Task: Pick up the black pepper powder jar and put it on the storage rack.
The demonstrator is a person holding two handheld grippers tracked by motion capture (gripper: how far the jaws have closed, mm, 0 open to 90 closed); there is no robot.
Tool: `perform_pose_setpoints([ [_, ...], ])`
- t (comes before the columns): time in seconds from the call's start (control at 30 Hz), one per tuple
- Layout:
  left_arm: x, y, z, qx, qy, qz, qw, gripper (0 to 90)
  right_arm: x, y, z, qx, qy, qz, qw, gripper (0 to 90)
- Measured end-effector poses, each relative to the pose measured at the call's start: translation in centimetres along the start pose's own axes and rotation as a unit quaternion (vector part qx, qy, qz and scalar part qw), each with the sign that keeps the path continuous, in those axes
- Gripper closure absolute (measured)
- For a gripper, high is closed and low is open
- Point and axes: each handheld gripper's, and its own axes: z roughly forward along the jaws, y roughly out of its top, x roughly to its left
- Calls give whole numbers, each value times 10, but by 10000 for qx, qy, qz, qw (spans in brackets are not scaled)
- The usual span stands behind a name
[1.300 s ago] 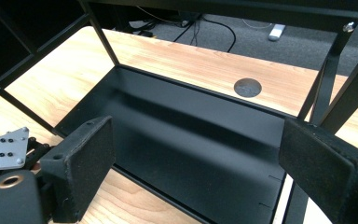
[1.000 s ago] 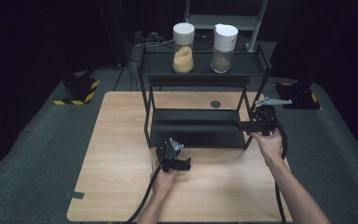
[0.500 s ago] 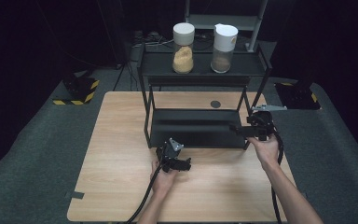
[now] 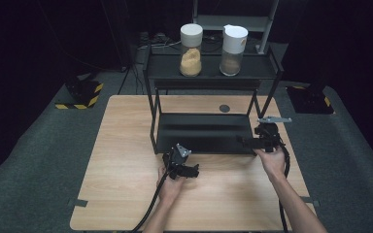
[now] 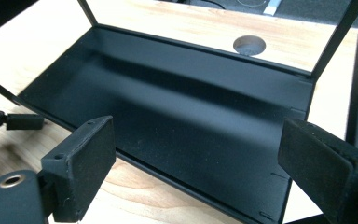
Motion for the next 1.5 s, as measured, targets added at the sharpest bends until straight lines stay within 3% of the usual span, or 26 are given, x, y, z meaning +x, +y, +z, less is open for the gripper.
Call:
perform_pose_setpoints([
  [0.33,0,0,0,1,3,0,10000,31,13,-10,7,-80,-136,-190,9997,109],
  [0.63,0,0,0,4,8,3,10000,31,23,-17,15,-18,-121,-373,9992,108],
  [1.07,0,0,0,0,6,2,10000,31,37,-36,31,221,-157,-594,9979,108],
  [1.5,0,0,0,-2,7,-1,10000,31,47,-60,53,516,-180,-607,9967,106],
])
